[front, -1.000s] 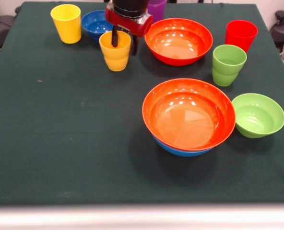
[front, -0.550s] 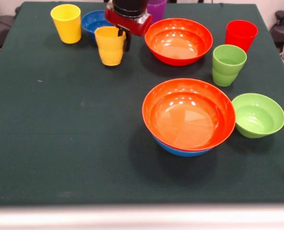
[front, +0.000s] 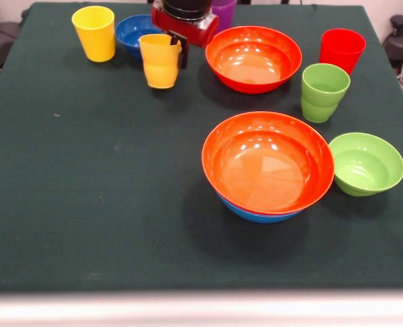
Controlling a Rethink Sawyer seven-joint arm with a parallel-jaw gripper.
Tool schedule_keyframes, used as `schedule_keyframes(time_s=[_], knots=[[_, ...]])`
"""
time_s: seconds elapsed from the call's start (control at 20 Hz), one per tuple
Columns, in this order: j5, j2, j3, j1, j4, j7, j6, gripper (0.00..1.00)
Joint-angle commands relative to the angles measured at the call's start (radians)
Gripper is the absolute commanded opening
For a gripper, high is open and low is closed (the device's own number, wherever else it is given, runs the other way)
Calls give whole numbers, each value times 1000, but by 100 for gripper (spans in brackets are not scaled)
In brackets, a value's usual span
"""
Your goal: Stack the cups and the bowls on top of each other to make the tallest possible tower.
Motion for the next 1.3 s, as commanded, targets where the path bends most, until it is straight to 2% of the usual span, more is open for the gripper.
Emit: schedule_keyframes(time_s=[0.05,0.2,0.6,0.8,0.95,1.3], knots=[[4,-33,126,19,-47,8,160,0],[7,-40,130,27,-76,2,205,0],[1,-37,128,61,-148,10,245,0],[-5,-29,112,96,-220,15,294,0],[-6,-19,106,116,-285,11,348,0],[-20,-5,54,200,-449,43,553,0]])
